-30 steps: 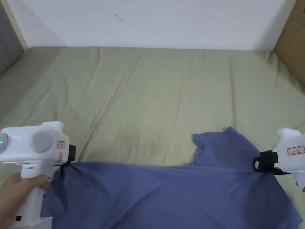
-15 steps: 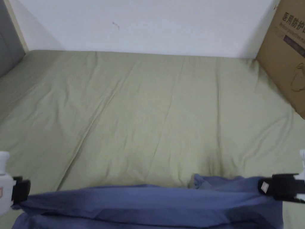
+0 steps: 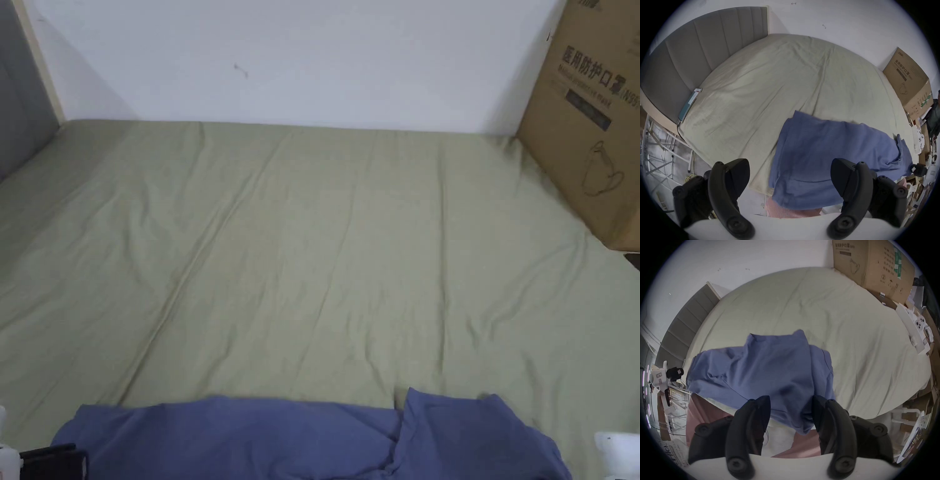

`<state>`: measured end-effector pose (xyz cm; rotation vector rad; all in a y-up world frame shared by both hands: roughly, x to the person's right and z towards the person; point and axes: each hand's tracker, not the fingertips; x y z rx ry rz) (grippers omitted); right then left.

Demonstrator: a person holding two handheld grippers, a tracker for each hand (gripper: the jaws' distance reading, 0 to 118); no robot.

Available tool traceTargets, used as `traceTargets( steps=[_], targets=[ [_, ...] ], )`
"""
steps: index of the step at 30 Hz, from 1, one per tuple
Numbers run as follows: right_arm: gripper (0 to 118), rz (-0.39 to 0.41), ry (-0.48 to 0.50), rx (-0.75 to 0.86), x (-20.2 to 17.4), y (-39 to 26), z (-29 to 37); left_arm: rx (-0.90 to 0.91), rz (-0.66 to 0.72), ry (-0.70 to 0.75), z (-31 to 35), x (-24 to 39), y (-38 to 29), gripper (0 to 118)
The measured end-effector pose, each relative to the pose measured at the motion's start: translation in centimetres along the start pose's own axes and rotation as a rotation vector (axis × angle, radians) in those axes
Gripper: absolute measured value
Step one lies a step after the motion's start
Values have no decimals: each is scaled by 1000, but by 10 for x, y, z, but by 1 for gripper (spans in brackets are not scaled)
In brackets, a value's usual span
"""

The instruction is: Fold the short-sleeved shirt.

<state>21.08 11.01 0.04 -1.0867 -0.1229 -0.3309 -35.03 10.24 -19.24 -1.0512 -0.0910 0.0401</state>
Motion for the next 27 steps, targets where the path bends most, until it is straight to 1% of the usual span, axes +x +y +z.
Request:
traceTargets(
  steps=[1,3,4,5,6,7,8,9,10,11,12,13,14,15,17,18,19,20,21,22,23,26,27],
  targets=[
    [55,1,-12,15,-7,5,5,14,-5,-26,8,5,0,103],
    [55,32,0,85,-16,14,15,19,-3,-36,14,9,3,103],
    [55,43,-17,122,-24,18,21,27,-1,-47,16,10,4,101],
    [55,63,-9,164,-33,22,25,43,-2,-73,18,12,4,94],
    [55,71,15,207,-41,26,28,62,3,-104,20,12,4,70],
    [54,51,50,234,-46,29,29,65,16,-119,19,12,3,44],
    [49,39,93,246,-54,32,28,49,25,-140,16,12,3,18],
    [26,35,108,257,-63,33,25,37,39,-154,19,15,-2,2],
    [4,28,88,269,-73,33,19,38,39,-153,18,15,-5,2],
    [2,27,68,289,-75,32,11,30,24,-158,15,16,-8,1],
    [2,37,79,281,-82,32,3,30,13,-149,14,17,-11,1],
    [2,53,110,257,-89,34,-6,27,10,-146,15,19,-14,1],
    [2,41,114,263,-95,35,-12,19,13,-150,14,16,-16,1],
    [2,54,154,230,-104,37,-20,11,31,-159,13,11,-17,1],
    [2,78,154,209,-120,40,-31,13,100,-187,12,1,-18,2],
    [2,101,158,209,-127,40,-34,17,141,-211,11,-8,-18,9],
    [2,127,176,191,-132,41,-39,10,175,-228,10,-16,-18,27],
    [2,140,186,173,-138,42,-43,11,225,-259,8,-27,-19,52],
    [2,148,187,169,-144,41,-46,6,263,-289,5,-35,-19,89],
    [2,171,196,154,-149,40,-50,-5,297,-309,0,-44,-21,110],
    [2,190,199,138,-151,40,-55,-15,333,-331,-7,-51,-23,118],
    [2,243,189,94,-162,41,-67,9,422,-402,-31,-67,-29,117],
    [2,256,185,84,-165,42,-71,-29,435,-377,-41,-72,-29,117]
  ],
)
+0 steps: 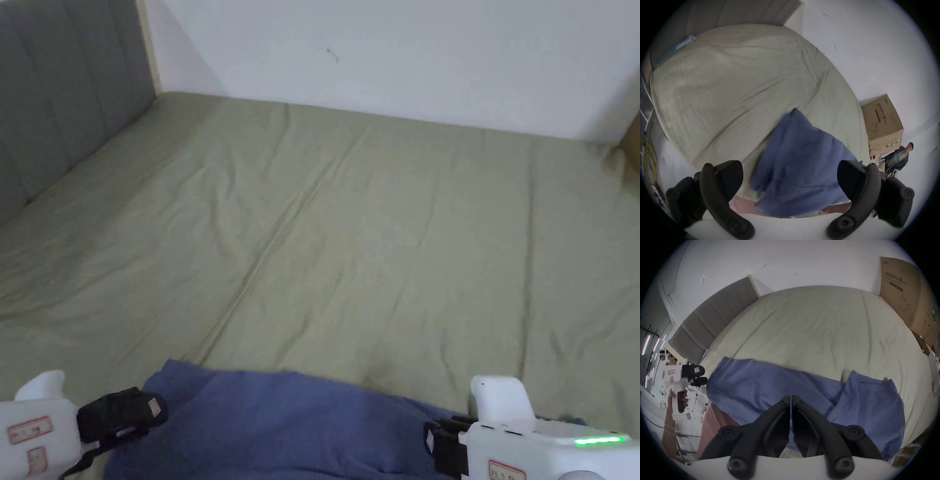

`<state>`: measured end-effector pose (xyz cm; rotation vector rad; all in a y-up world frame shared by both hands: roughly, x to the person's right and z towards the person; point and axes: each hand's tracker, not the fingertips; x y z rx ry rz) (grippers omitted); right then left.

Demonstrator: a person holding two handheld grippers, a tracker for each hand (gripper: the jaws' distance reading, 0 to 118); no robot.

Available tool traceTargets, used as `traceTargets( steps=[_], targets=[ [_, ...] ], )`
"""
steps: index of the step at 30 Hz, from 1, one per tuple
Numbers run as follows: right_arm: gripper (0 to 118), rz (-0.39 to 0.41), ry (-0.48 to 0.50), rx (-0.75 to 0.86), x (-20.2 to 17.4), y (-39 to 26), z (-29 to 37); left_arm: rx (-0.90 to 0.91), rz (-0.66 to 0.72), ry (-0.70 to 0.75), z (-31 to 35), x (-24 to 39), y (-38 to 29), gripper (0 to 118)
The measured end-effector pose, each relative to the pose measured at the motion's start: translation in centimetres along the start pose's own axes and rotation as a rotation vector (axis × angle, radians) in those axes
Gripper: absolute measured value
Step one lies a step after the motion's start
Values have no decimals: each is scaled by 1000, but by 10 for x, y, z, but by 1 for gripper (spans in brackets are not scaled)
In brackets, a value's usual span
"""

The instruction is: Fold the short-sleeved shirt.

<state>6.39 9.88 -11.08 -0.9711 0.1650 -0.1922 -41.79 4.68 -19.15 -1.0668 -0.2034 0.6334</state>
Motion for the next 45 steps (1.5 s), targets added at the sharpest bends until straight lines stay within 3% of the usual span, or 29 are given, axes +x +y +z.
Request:
traceTargets(
  steps=[4,8,11,12,13,15,19,27,31,35,42,44,45],
  targets=[
    [2,16,6,-24,-11,4,-8,-42,94,-67,-24,-14,3,118],
    [2,30,-2,-51,-24,6,-15,-10,125,-147,-29,-14,6,118],
    [2,36,-5,-75,-30,5,-20,-23,94,-120,-33,-5,10,112],
    [2,39,-7,-80,-27,4,-24,-10,82,-118,-33,-4,9,98],
    [2,39,-11,-86,-26,2,-25,7,73,-84,-30,-3,8,73],
    [2,35,-11,-99,-25,-1,-29,26,61,-29,-28,-1,8,8],
    [2,18,-10,-132,-21,-9,-33,-5,176,-123,-32,-13,7,7],
    [2,-28,-31,-127,0,-18,-18,27,68,-176,1,33,18,7],
    [2,-63,-40,-95,11,-22,-4,55,-105,-196,18,98,16,7],
    [2,-103,-60,-63,25,-28,10,3,-278,-303,14,172,-4,7],
    [2,-210,-94,-37,67,-48,29,-226,-484,-381,-68,270,-71,7],
    [2,-236,-108,-31,78,-54,35,-275,-540,-368,-95,287,-92,16],
    [2,-253,-117,-27,84,-58,38,-307,-563,-360,-109,293,-100,38]
  ],
)
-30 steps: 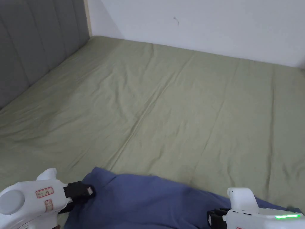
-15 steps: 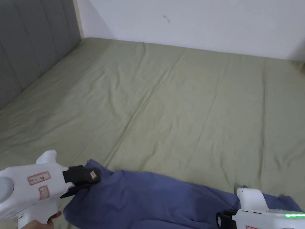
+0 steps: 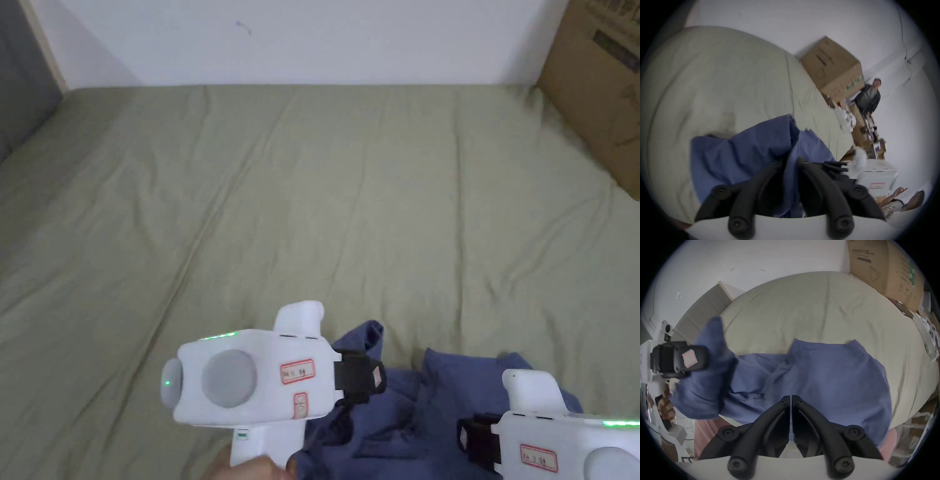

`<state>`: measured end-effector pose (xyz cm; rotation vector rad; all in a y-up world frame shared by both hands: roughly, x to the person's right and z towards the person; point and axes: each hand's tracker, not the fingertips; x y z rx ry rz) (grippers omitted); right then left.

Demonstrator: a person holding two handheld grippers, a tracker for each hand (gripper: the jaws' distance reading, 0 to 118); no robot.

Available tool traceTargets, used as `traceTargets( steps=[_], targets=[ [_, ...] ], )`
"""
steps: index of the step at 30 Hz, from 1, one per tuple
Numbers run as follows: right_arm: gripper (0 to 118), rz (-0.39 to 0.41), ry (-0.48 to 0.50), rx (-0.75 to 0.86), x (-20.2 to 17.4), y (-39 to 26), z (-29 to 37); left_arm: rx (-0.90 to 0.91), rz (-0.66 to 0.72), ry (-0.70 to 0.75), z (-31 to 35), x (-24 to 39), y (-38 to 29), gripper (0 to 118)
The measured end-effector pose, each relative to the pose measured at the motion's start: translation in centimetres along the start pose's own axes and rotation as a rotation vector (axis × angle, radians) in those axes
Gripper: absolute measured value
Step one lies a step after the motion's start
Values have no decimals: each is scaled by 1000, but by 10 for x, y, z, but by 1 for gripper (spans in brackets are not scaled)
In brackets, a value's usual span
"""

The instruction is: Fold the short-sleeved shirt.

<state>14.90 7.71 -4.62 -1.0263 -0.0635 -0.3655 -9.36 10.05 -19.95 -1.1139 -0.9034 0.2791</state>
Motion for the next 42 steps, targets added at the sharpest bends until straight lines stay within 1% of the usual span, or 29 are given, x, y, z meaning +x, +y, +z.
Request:
traceTargets(
  steps=[2,3,5,7,8,9,10,11,13,15,16,18,20,22,24,26,28,31,33,34,35,36,37,40,41,42],
  targets=[
    [2,-42,-10,4,13,-4,4,-58,16,30,-26,3,1,97],
    [2,-62,-12,5,20,-6,6,-78,45,68,-32,4,3,111],
    [2,-95,-15,12,31,-10,11,-21,62,76,-23,3,6,103],
    [2,-113,-20,18,39,-14,16,4,71,46,-6,0,12,100],
    [2,-123,-24,24,41,-15,18,25,81,35,5,-2,13,90],
    [2,-133,-28,31,44,-16,19,77,103,31,20,-7,12,58],
    [2,-142,-34,43,45,-17,20,100,109,47,29,-11,12,23],
    [2,-149,-43,57,45,-18,20,97,109,79,33,-15,10,1],
    [2,-144,-49,67,44,-17,20,86,94,207,34,-26,4,1],
    [2,-138,-48,73,41,-17,19,36,128,250,25,-42,-3,1],
    [2,-134,-43,71,40,-17,17,14,161,234,19,-48,-7,1],
    [2,-128,-30,62,38,-19,14,-15,216,144,4,-52,-16,1],
    [2,-122,-25,51,36,-20,11,-62,208,122,-14,-48,-24,1],
    [2,-128,-23,47,37,-23,10,-126,146,128,-33,-36,-31,1],
    [2,-174,5,44,40,-24,9,-183,117,125,-53,-26,-38,1],
    [2,-197,15,40,43,-26,11,-181,135,80,-58,-12,-44,1],
    [2,-193,12,42,44,-28,13,-178,120,31,-61,-2,-43,1],
    [2,-181,-3,38,45,-31,13,-203,90,33,-72,14,-46,1],
    [2,-193,-9,37,48,-32,13,-204,85,37,-79,24,-51,1],
    [2,-206,-8,38,49,-33,14,-202,87,28,-80,28,-52,1],
    [2,-215,-4,42,50,-34,16,-205,82,-16,-79,31,-53,1],
    [2,-217,-2,43,50,-34,18,-214,79,-60,-76,33,-53,1],
    [2,-215,-3,43,49,-34,20,-215,77,-70,-70,35,-53,1],
    [2,-173,-23,53,45,-33,26,-167,47,-9,-47,26,-50,3],
    [2,-169,-25,55,43,-33,28,-148,53,9,-34,18,-49,7],
    [2,-167,-22,59,42,-33,29,-131,72,4,-21,6,-48,16]
  ],
)
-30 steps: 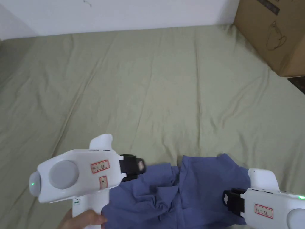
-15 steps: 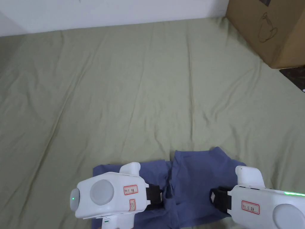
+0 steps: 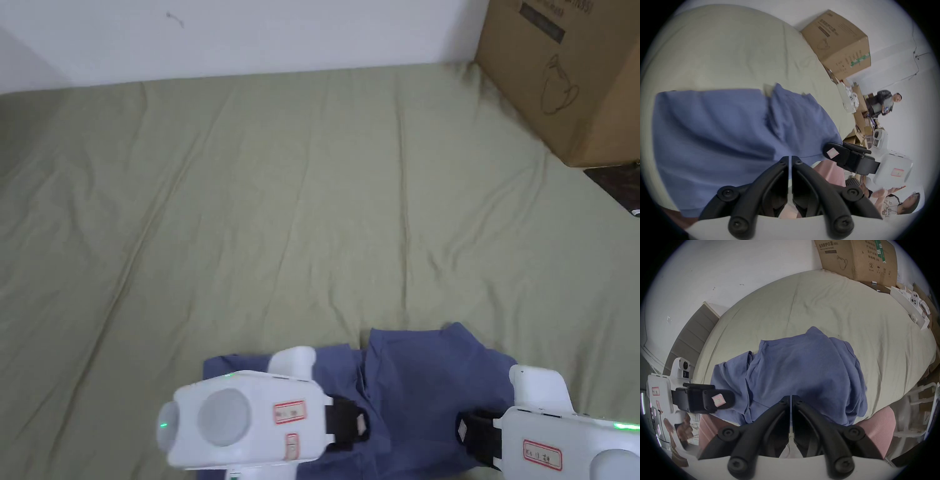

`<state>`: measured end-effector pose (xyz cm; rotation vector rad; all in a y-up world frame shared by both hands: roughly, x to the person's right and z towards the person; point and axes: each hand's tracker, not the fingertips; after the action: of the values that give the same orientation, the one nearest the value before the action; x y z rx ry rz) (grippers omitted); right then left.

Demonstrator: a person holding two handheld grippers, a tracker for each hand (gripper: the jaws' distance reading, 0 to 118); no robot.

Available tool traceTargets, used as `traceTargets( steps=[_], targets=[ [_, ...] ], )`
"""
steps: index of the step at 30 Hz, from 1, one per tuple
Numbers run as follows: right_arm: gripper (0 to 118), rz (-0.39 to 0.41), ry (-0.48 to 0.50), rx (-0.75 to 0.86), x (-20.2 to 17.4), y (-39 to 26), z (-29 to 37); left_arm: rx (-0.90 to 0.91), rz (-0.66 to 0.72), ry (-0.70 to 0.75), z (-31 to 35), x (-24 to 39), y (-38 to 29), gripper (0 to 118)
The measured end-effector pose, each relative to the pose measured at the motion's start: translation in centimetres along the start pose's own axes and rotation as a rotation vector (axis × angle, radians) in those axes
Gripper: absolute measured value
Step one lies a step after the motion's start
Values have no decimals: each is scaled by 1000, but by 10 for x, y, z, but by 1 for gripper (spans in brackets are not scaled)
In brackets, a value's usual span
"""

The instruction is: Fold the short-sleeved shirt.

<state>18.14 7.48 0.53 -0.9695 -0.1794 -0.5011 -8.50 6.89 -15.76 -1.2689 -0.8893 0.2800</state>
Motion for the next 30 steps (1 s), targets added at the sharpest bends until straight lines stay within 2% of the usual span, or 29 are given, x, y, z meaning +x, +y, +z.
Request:
traceTargets(
  steps=[2,3,4,5,7,8,11,15,18,21,22,23,24,25,26,27,30],
  targets=[
    [2,0,10,4,-3,0,1,32,67,-24,26,-27,-3,34],
    [2,0,13,5,-5,1,2,49,110,-25,41,-43,-3,59],
    [2,3,15,4,-7,1,1,70,153,-21,54,-59,-6,80],
    [2,11,12,2,-10,2,1,79,188,-15,64,-74,-10,90],
    [2,26,5,-5,-15,2,-1,125,242,22,82,-103,-18,94],
    [2,34,4,-9,-17,2,-2,154,252,39,90,-116,-23,102],
    [2,52,0,-18,-25,3,-6,169,290,79,100,-142,-27,104],
    [2,62,-1,-36,-38,3,-13,114,377,8,84,-167,-21,105],
    [2,77,4,-43,-47,3,-14,159,385,-112,76,-173,-12,106],
    [2,97,7,-59,-54,4,-18,152,450,-243,60,-182,-4,102],
    [2,105,3,-65,-56,4,-19,143,465,-273,53,-187,-3,88],
    [2,114,-2,-71,-58,4,-20,128,462,-274,48,-188,-3,54],
    [2,124,-10,-75,-60,4,-20,113,463,-212,45,-188,-2,12],
    [2,133,-16,-76,-61,4,-19,88,447,-108,42,-189,-3,13],
    [2,141,-19,-77,-62,4,-18,81,443,-108,41,-193,-5,13],
    [2,145,-23,-77,-63,5,-17,109,467,-223,45,-195,-9,13],
    [2,154,-21,-65,-66,9,-13,124,483,-242,57,-198,-6,12]
  ],
)
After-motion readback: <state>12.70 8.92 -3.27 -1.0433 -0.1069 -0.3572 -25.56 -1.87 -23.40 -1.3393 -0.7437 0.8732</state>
